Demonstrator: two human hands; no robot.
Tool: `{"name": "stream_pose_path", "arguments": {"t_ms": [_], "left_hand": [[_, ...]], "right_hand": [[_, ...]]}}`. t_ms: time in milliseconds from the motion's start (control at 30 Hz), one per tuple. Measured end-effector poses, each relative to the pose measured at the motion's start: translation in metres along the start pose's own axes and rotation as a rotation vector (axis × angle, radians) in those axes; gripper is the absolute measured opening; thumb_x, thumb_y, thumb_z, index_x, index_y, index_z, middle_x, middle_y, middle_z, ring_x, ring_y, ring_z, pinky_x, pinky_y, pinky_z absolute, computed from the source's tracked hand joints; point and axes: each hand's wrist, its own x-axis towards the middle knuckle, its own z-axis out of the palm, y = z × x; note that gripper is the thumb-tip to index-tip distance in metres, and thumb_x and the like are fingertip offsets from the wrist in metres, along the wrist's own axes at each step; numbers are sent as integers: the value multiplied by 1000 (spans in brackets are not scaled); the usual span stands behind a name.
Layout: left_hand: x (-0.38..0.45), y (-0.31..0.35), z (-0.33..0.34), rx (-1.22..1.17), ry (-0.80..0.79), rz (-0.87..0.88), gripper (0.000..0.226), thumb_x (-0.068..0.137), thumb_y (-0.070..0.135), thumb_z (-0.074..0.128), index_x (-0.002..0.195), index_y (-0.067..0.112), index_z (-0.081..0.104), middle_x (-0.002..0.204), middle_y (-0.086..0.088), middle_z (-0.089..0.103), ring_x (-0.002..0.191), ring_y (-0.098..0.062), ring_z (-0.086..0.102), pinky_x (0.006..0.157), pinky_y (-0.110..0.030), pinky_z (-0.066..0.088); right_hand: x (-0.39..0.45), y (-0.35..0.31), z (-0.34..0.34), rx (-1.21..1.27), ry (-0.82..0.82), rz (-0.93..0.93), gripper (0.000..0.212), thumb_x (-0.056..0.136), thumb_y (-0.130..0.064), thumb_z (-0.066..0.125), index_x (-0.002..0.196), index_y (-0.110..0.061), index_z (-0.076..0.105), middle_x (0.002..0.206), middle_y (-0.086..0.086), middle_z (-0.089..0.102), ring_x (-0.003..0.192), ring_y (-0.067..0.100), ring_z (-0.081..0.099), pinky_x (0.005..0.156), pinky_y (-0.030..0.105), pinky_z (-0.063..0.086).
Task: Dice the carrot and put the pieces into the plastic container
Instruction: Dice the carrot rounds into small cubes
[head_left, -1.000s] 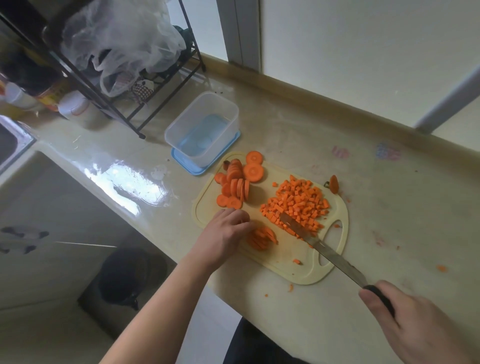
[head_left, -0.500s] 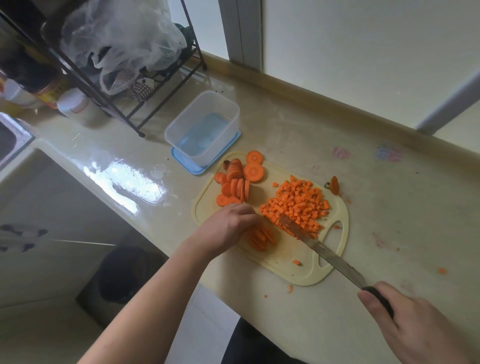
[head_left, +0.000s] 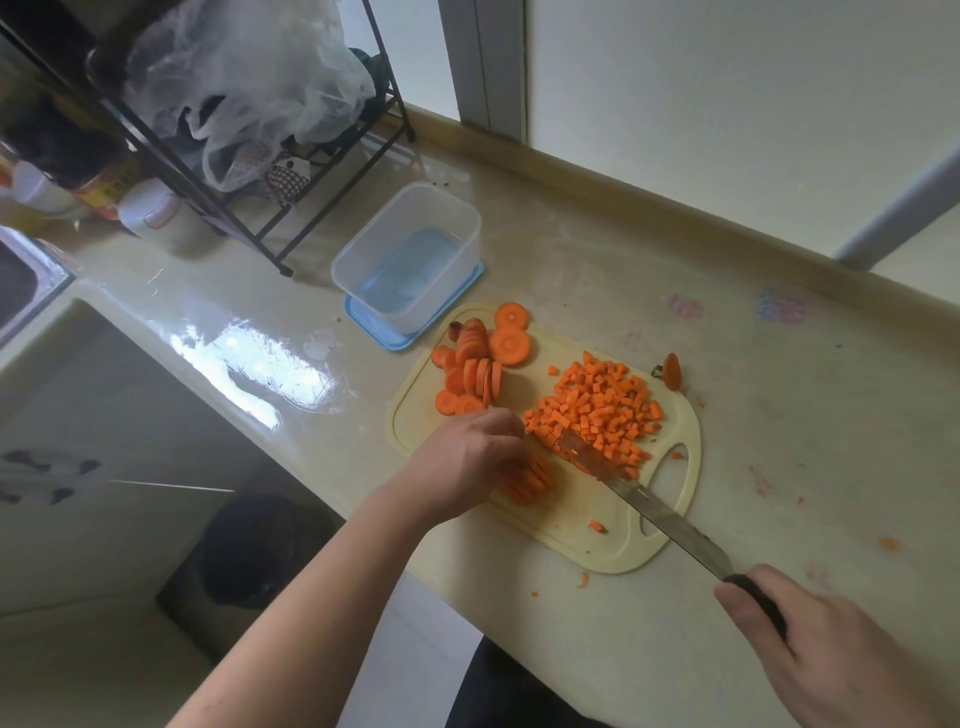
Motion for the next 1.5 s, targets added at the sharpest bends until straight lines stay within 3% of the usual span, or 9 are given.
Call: {"name": "stream_pose_path", "arguments": {"t_ms": [267, 367, 433, 600, 867, 967, 1100, 1267, 1500], "left_hand": [[-15, 0, 11, 149, 50, -28, 28, 75, -4, 70, 100, 10, 72, 101, -9, 63, 81, -31, 60, 67, -44, 54], [-16, 8, 15, 93, 159, -101, 17, 93, 17, 58, 100, 7, 69, 97, -10, 62, 78, -32, 59, 66, -43, 55], [-21, 9, 15, 60, 192, -144, 28, 96, 31, 58, 110, 9, 67, 104, -10, 62, 84, -31, 61, 72, -41, 56], [-40, 1, 15, 25, 31, -138, 73, 88, 61, 66, 138, 9, 56, 132, -9, 56, 111, -27, 57, 98, -37, 50], [-34, 8, 19, -54, 52, -143, 62, 86, 45, 63, 134, 6, 59, 120, -11, 64, 106, -26, 59, 92, -39, 56], [-33, 8, 13, -74, -1, -113, 62, 86, 41, 72, 138, 10, 56, 130, -12, 58, 113, -28, 59, 96, -41, 56], [-25, 1, -8, -22, -176, 34, 64, 87, 13, 76, 146, 10, 50, 152, -15, 44, 127, -33, 54, 104, -39, 48], [-6, -3, -10, 152, -256, 239, 65, 77, -11, 71, 138, 6, 60, 146, -13, 54, 88, -31, 59, 77, -40, 56], [-6, -2, -6, 147, -227, 217, 46, 87, 3, 68, 132, 10, 63, 137, -9, 60, 91, -30, 62, 75, -41, 57]], "right_hand": [[1, -2, 1, 27, 14, -7, 81, 61, -94, -1, 70, -33, 51, 48, -4, 53, 49, 10, 53, 50, 30, 46], [1, -1, 0, 26, 10, -10, 82, 62, -94, -2, 72, -33, 52, 49, -4, 54, 50, 11, 54, 50, 31, 46], [1, -1, 1, 22, 16, -22, 84, 62, -93, -2, 72, -31, 53, 49, -4, 54, 50, 11, 53, 49, 30, 46], [1, 1, 2, 15, -2, -19, 87, 63, -93, -1, 74, -27, 54, 52, -3, 55, 51, 12, 54, 51, 29, 46], [0, -5, 2, 56, -41, -16, 85, 61, -95, 0, 73, -28, 52, 59, -12, 58, 52, 11, 53, 52, 31, 46], [-2, -6, 1, 90, -50, 1, 83, 59, -97, 1, 72, -31, 50, 57, -12, 57, 59, 7, 54, 51, 29, 45], [-7, -6, 1, 120, -70, 32, 89, 56, -98, 0, 70, -27, 51, 54, -9, 55, 62, 5, 54, 49, 26, 42], [-14, -8, -7, 261, -119, 125, 96, 42, -105, 7, 69, -26, 55, 55, 3, 58, 55, 10, 52, 57, 19, 43], [-12, 17, -4, 203, -318, 62, 98, 47, -103, 12, 72, -20, 57, 59, -4, 57, 60, 5, 53, 65, 16, 46]]}}
